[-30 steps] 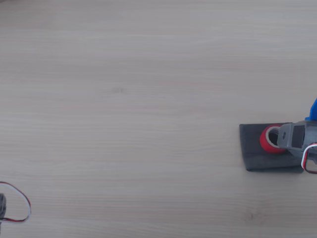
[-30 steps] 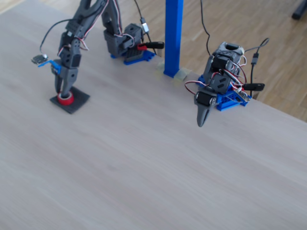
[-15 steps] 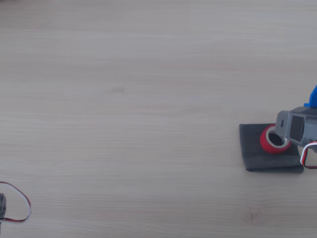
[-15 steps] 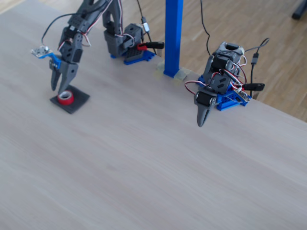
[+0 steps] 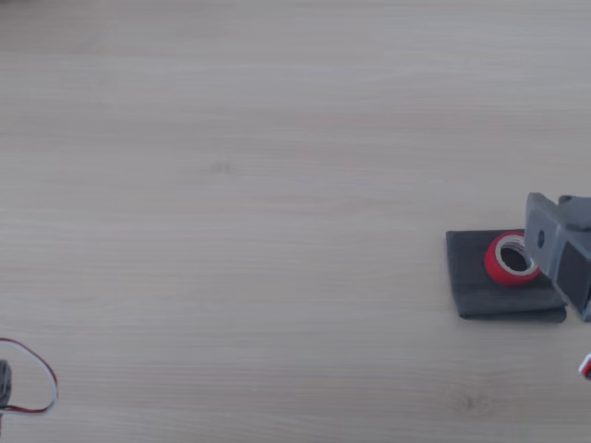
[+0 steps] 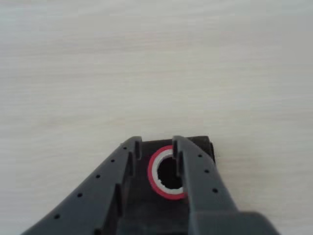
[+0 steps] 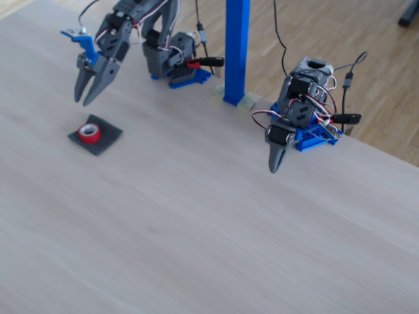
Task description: Grab the red tape and move it to the grey mat
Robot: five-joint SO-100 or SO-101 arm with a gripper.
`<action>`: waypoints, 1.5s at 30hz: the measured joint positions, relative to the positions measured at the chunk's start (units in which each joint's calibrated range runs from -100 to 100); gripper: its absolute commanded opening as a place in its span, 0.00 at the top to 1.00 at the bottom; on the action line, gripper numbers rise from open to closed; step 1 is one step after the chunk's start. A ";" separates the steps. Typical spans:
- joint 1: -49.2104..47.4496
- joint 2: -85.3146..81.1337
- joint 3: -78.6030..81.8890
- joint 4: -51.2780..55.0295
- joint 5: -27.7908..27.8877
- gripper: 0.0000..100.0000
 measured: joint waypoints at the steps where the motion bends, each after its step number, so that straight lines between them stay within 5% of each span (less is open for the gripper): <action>1: 0.00 -2.50 1.79 0.00 0.05 0.98; 21: 0.33 -41.38 35.63 0.17 -1.14 0.98; 45: 5.13 -59.53 35.90 37.91 -1.19 0.98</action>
